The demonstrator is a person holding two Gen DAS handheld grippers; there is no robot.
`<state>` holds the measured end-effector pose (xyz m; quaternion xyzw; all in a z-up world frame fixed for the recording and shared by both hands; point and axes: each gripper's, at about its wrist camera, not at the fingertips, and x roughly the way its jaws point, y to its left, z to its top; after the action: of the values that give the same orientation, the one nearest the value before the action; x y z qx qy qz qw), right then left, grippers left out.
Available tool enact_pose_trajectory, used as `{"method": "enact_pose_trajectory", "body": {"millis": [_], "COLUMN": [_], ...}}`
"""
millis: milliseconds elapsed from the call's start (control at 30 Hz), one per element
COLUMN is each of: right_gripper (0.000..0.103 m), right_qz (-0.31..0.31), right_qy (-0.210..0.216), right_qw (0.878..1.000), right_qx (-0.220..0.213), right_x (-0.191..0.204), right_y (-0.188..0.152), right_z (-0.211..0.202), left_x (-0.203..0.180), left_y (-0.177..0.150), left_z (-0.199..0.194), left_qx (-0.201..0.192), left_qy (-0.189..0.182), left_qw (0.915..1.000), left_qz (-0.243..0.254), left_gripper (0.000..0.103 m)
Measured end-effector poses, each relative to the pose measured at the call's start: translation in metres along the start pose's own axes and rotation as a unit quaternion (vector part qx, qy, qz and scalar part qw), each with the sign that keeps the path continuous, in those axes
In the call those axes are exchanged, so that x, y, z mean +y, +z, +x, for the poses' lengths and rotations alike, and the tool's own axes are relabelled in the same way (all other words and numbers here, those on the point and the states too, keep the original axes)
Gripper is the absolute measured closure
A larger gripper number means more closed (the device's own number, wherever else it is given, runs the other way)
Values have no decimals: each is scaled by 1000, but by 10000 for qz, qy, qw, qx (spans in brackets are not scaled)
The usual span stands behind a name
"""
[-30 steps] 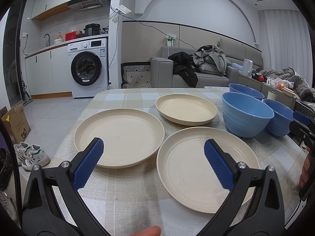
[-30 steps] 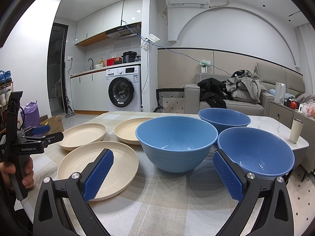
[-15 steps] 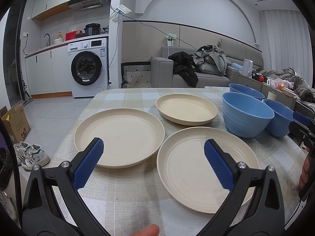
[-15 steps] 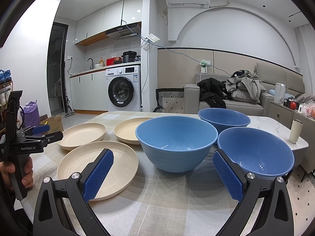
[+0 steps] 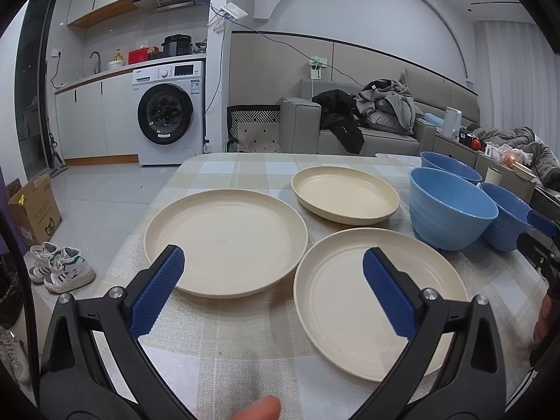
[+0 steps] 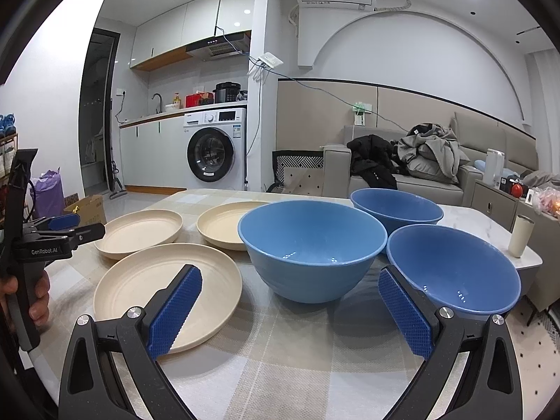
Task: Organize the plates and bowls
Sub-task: 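Move both grippers toward the rim of the large cream plate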
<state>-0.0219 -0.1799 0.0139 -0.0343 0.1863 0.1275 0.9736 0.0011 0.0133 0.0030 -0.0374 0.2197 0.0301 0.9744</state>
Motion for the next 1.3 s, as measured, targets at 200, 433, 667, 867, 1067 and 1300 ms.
{"method": "enact_pose_trajectory", "body": {"millis": [200, 433, 667, 867, 1067, 1300], "right_gripper": [0, 0, 0, 0, 0, 0], "right_qz": [-13, 48, 72, 29, -32, -61], "right_qy": [177, 423, 599, 713, 840, 834], "right_qw": [9998, 9989, 9975, 9961, 9945, 9932], "right_qx": [83, 190, 373, 526, 627, 814], "right_x": [10, 23, 39, 53, 73, 91], "right_y": [8, 24, 46, 64, 80, 95], "right_z": [0, -4, 1, 8, 19, 38], "left_x": [2, 5, 15, 29, 51, 70], "left_y": [12, 27, 43, 56, 67, 81], "left_z": [-16, -34, -48, -55, -52, -38], "left_qx": [-29, 33, 144, 218, 444, 565], "left_qy": [6, 67, 107, 319, 364, 535], "left_qw": [10000, 10000, 9997, 9991, 9972, 9952], "left_qz": [-12, -22, -158, -178, -490, -600], "left_gripper": [1, 1, 1, 1, 1, 1]}}
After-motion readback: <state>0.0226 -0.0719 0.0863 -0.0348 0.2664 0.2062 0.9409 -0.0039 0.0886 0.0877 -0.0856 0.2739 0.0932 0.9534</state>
